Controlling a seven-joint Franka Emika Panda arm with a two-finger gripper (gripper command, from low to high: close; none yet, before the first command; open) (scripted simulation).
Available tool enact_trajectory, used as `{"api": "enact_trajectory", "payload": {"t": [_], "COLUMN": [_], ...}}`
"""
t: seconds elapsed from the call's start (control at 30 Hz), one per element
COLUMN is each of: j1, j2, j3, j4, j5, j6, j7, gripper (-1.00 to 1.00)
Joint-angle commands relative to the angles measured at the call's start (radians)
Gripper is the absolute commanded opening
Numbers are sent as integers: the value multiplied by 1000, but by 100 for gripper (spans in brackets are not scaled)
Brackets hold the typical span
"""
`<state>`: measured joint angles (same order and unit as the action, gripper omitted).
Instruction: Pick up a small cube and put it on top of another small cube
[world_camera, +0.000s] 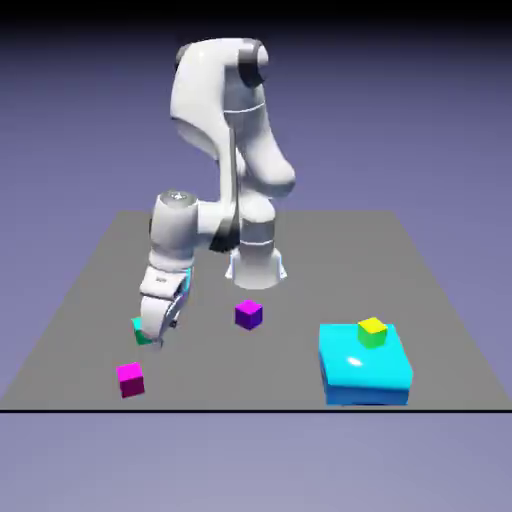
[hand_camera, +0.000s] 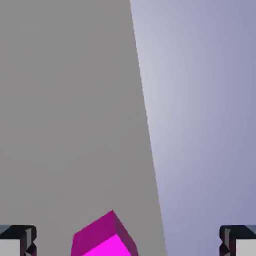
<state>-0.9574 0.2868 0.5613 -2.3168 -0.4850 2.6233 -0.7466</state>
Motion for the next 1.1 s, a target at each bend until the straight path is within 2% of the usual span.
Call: {"api": "enact_trajectory", "payload": {"t": [0.0,0.37,0.57,0.6,0.77,1.07], "j1": [-28,-328,-219,-219,-326,-395], "j2": [25,290,438,438,293,81], "j3": [16,190,48,48,187,308], "j4": [14,167,219,219,168,34], "j5": [-14,-164,-300,-300,-167,-552], "j6": [-12,-140,-45,-45,-138,133], "j7": [-44,-503,-415,-415,-501,-531], "gripper": [0,0,0,-100,-100,-100]}}
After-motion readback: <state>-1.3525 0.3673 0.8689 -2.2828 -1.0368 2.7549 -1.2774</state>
